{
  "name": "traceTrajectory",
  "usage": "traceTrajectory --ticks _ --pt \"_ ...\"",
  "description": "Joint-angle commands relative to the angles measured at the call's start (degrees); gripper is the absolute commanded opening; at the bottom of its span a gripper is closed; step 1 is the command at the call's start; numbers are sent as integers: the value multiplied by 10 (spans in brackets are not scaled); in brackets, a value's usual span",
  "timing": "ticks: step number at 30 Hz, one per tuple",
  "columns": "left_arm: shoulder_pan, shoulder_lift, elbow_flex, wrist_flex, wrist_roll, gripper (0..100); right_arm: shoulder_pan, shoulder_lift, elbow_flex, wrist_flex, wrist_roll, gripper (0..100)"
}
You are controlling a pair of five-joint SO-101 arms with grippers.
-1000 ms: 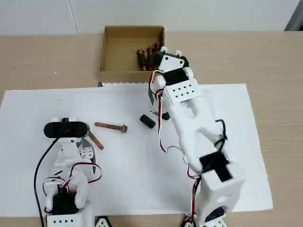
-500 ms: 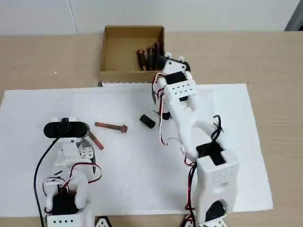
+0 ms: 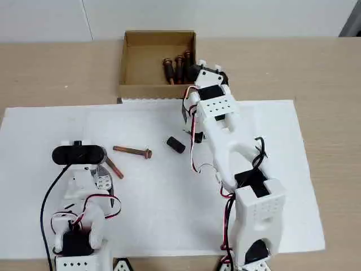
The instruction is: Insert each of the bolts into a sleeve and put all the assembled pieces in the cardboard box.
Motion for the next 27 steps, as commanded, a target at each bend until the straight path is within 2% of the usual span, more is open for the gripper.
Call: traceTrajectory --ticks 1,4,8,16,23,27 --pt "-1 -5 -2 -11 -1 6 3 -4 -1 -8 -4 117" --pt "-1 -5 -2 -11 -1 6 2 9 -2 -6 -4 102" --pt "-1 -5 -2 -11 -1 6 0 22 -3 -3 -4 0" --pt "0 -5 -2 -11 -1 6 -5 7 -17 10 -4 2" --pt "0 -5 -2 -11 -1 6 -38 -96 -71 74 -3 2" --pt "0 -5 -2 -11 -1 6 -58 -185 -74 99 23 2"
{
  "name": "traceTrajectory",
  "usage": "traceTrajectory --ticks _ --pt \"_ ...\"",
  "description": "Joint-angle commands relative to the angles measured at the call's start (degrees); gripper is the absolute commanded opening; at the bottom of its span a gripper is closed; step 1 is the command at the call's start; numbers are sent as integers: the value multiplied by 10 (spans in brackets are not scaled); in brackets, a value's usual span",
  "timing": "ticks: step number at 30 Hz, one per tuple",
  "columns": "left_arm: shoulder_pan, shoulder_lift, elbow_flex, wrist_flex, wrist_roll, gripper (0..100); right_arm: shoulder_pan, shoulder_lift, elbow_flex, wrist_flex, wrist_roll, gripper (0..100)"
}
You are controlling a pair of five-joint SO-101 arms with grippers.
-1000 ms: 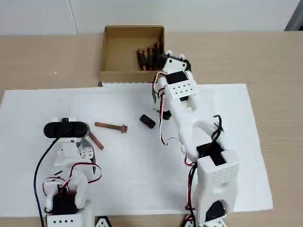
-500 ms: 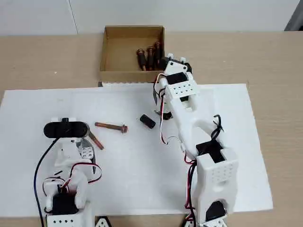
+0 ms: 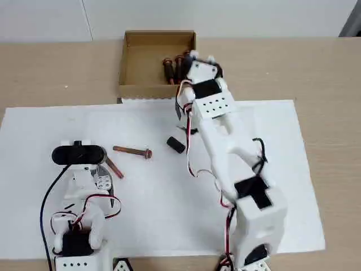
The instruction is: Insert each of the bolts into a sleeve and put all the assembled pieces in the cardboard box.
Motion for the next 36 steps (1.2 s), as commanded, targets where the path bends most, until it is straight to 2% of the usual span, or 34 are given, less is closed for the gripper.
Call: traceTrajectory --ticks 1,9,15,20,24,30,36 --pt "0 -5 -2 -11 -1 6 -18 -116 -29 24 18 2" --pt "0 -5 -2 -11 -1 6 -4 -313 -29 117 18 3" --pt "0 -5 -2 -11 -1 6 65 -454 21 153 40 3" --pt "-2 -5 -2 -11 0 6 111 -587 143 151 54 3" --pt "-4 -5 -3 -11 1 6 141 -700 297 112 54 3" --pt "-2 -4 -28 -8 55 6 145 -879 509 25 64 3" --pt "0 -2 -77 -7 54 6 146 -998 638 -23 103 3"
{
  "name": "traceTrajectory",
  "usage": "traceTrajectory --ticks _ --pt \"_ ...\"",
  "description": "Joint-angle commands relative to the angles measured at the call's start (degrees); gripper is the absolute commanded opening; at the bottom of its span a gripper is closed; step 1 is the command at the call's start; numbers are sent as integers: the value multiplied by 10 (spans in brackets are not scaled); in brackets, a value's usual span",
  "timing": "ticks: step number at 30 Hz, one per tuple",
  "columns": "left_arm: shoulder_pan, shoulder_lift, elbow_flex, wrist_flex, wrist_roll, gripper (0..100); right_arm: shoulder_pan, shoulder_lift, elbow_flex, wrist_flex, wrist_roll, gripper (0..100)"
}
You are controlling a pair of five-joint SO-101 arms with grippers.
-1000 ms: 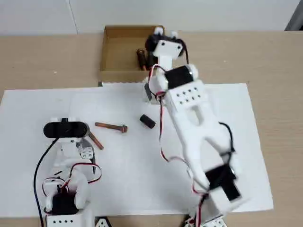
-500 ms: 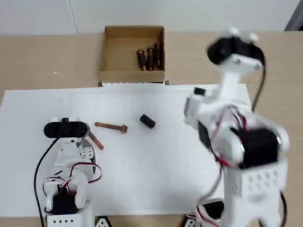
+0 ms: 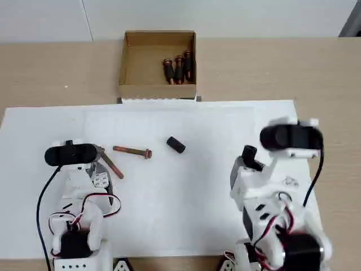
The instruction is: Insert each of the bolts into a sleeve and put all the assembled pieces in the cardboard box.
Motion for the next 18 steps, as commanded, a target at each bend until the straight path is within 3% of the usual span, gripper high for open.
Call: traceTrajectory --ticks 1,8,13,18 --pt "0 -2 -58 -7 5 6 2 -53 50 -33 21 3" --pt "1 49 -158 -6 4 6 2 -75 104 -38 27 3" --pt "1 222 -315 -6 5 6 2 -76 112 -38 25 3" --pt "1 414 -496 54 5 7 2 -76 113 -38 25 3"
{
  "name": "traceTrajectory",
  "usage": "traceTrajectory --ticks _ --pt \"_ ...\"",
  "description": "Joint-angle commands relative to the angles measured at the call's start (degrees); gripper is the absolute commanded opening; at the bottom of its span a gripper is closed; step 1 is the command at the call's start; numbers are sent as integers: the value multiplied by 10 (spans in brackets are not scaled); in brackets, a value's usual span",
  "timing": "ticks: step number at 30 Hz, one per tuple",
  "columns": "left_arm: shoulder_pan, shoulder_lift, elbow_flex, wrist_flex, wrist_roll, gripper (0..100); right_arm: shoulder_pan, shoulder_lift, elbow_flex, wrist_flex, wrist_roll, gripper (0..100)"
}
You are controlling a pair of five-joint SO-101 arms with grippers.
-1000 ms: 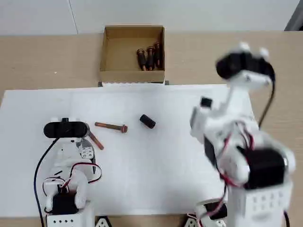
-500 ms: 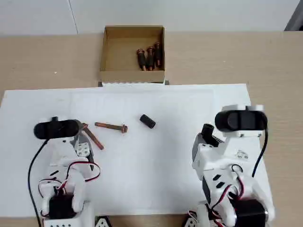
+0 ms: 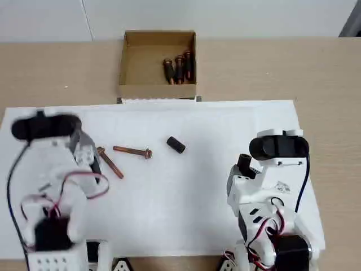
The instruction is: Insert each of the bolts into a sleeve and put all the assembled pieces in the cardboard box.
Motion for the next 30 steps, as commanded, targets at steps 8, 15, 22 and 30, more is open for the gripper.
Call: traceTrajectory --ticks 8,15,22,30 --pt "1 357 -311 165 -120 7 5 -5 -1 -12 3 3" --pt "1 526 -411 231 -316 8 5 -5 -1 -12 -18 3" --pt "33 658 -518 290 -476 6 5 -5 2 -12 -25 3" --pt "99 753 -570 309 -623 7 5 -5 2 -15 -25 3"
